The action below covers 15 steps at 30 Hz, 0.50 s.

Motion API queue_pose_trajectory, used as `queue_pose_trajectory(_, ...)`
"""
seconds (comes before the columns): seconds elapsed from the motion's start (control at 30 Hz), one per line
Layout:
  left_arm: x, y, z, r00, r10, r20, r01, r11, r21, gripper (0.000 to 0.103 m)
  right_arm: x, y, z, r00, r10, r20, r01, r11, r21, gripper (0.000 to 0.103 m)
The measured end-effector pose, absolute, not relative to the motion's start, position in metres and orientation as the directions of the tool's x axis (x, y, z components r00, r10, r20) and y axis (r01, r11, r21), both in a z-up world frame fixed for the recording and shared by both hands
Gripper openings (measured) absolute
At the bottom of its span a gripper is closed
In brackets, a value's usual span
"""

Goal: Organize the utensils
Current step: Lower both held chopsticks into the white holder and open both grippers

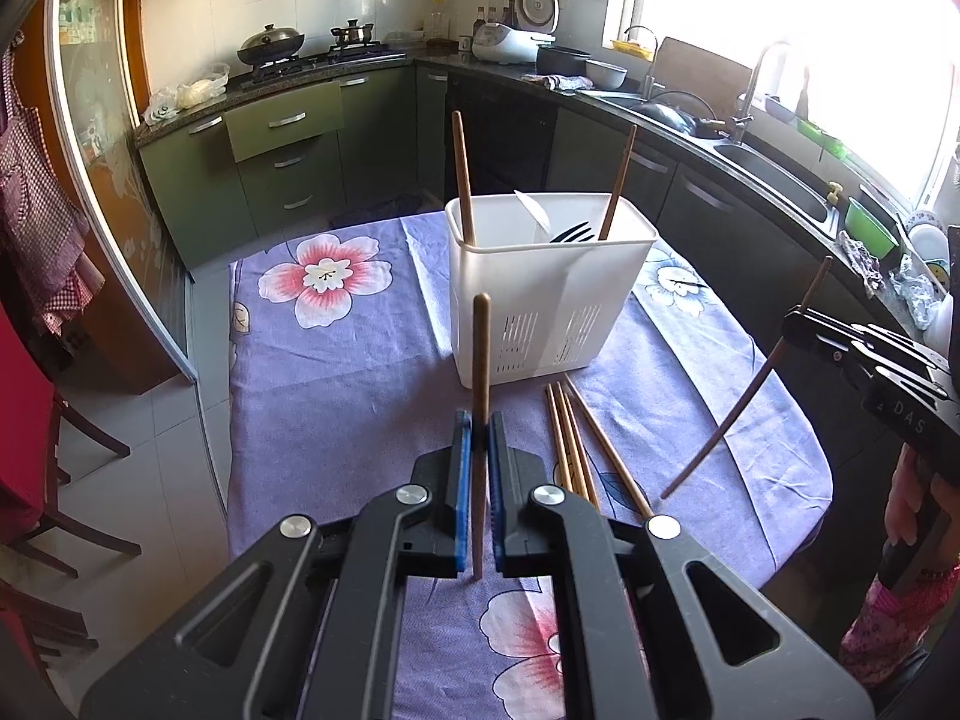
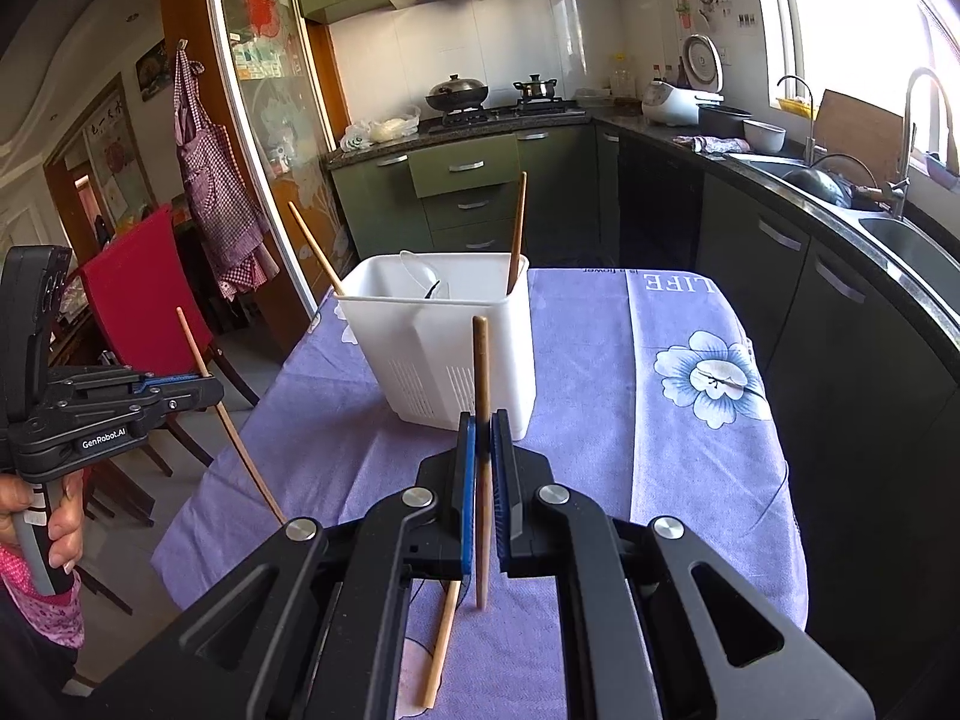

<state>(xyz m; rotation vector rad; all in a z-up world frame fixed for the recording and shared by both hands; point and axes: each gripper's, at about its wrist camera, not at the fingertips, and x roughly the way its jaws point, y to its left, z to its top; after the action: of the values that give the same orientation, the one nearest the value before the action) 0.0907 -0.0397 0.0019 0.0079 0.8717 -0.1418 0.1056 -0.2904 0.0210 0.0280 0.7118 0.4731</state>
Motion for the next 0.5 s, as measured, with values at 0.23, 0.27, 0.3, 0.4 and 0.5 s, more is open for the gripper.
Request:
queue_pose_trajectory(0.23, 0.099, -0.045, 0.015, 0.643, -0.136, -0.754, 0.144, 0.988, -0.056, 0.005, 0.112, -0.283, 0.044, 0.674, 0.444, -0.591, -0.430, 0.886, 0.175, 0.006)
queue_pose_trajectory(0.27, 0.100, -0.046, 0.018, 0.646, -0.137, -0.751, 0.147, 0.988, -0.054, 0.005, 0.113, -0.283, 0.048, 0.677, 0.446, -0.585, -0.432, 0.885, 0.174, 0.006)
queue_pose_trajectory(0.3, 0.102, -0.048, 0.022, 0.651, -0.138, -0.746, 0.150, 0.987, -0.052, 0.005, 0.115, -0.282, 0.053, 0.682, 0.447, -0.579, -0.434, 0.884, 0.171, 0.006)
queue_pose_trajectory(0.4, 0.106, -0.051, 0.037, 0.665, -0.145, -0.732, 0.163, 0.985, -0.047, 0.005, 0.118, -0.279, 0.069, 0.694, 0.449, -0.563, -0.441, 0.883, 0.161, 0.006)
queue_pose_trajectory(0.5, 0.111, -0.057, 0.054, 0.675, -0.162, -0.720, 0.184, 0.982, -0.049, 0.005, 0.121, -0.277, 0.087, 0.703, 0.454, -0.547, -0.451, 0.880, 0.149, 0.006)
